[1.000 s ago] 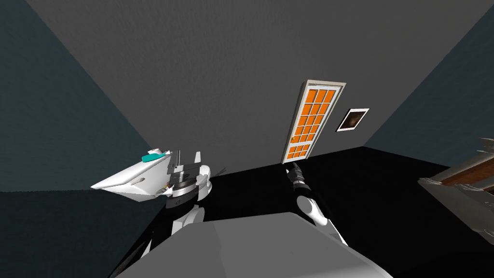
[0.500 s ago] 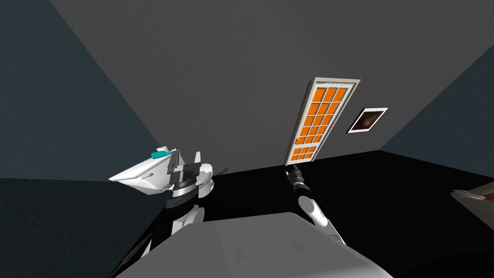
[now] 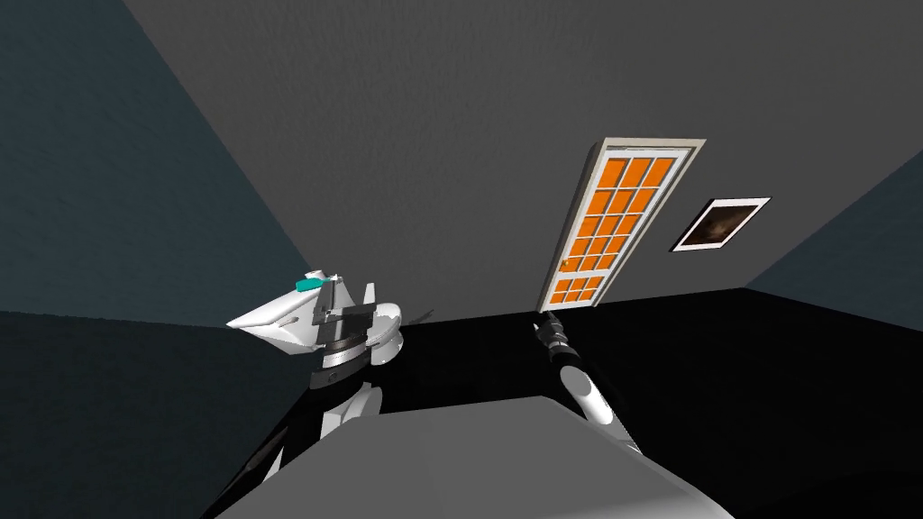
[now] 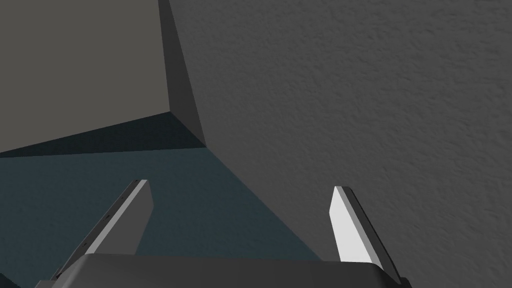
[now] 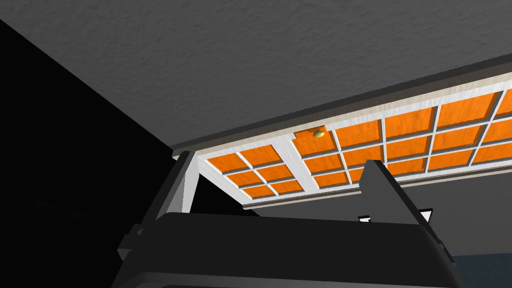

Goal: Pull the door open

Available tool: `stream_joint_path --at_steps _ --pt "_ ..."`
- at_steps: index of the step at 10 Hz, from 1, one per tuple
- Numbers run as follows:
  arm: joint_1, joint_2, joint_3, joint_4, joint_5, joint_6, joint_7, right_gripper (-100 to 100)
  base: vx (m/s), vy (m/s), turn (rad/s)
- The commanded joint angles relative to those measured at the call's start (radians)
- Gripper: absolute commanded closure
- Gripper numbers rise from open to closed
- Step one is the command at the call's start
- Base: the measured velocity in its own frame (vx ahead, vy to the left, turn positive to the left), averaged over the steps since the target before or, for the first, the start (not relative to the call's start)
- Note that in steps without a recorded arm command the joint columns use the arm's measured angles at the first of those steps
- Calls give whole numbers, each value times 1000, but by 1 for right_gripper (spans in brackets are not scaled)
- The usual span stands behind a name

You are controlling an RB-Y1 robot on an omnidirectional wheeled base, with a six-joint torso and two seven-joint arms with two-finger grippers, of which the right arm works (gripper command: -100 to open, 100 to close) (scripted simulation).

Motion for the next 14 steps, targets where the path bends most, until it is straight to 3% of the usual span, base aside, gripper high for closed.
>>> stream_joint_path --at_steps 1,8,14 --pt "-4 -1 -5 17 -36 16 19 -100 16 -33 118" --pt "-21 -4 -30 86 -192 88 98 -100 29 -63 97" --pt "-32 -5 -46 131 -292 135 149 -100 18 -60 74"
